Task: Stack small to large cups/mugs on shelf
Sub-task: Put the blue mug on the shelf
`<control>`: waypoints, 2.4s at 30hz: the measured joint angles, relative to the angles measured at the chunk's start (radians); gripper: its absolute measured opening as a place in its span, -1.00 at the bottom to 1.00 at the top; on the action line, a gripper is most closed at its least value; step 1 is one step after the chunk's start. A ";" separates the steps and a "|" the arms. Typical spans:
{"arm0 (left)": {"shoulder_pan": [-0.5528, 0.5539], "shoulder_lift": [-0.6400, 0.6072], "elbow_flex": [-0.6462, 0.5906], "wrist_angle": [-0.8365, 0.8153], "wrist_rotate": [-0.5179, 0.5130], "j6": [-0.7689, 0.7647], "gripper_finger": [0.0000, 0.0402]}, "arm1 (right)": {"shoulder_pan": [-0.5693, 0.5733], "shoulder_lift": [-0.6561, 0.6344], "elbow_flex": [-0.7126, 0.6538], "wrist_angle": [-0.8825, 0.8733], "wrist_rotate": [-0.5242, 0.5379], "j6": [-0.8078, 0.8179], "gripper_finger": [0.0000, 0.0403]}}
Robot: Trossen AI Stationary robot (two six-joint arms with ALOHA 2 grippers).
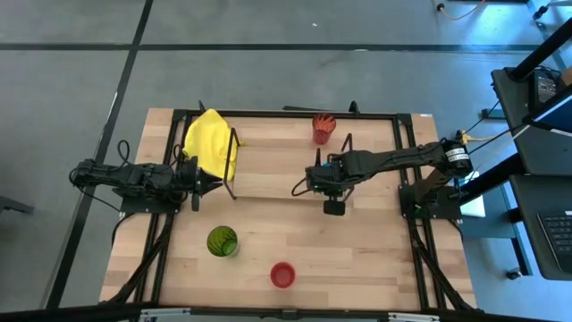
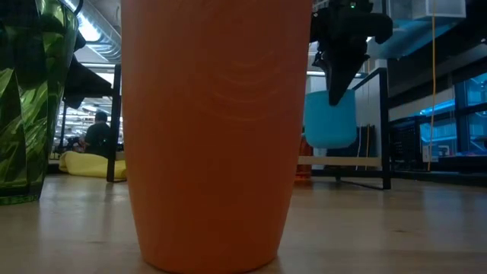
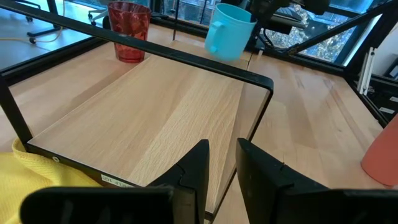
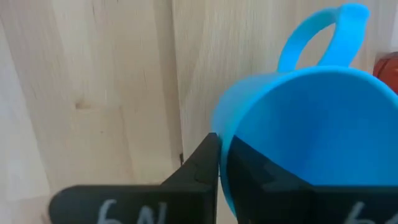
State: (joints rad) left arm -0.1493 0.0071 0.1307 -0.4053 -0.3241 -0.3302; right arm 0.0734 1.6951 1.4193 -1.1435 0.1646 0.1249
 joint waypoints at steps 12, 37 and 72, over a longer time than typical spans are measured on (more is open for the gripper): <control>0.000 0.000 0.000 0.000 0.000 0.000 -0.63 | 0.000 0.000 0.000 0.002 0.069 0.002 -0.34; 0.000 0.000 0.000 0.000 0.000 0.000 -0.63 | 0.003 -0.042 0.086 -0.004 0.236 0.115 -0.22; 0.000 0.000 0.000 0.000 0.000 0.000 -0.63 | -0.275 0.130 0.114 0.101 -0.054 0.440 -0.98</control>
State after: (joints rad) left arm -0.1492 0.0071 0.1307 -0.4053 -0.3237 -0.3302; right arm -0.2020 1.8247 1.5330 -1.0421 0.1111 0.5649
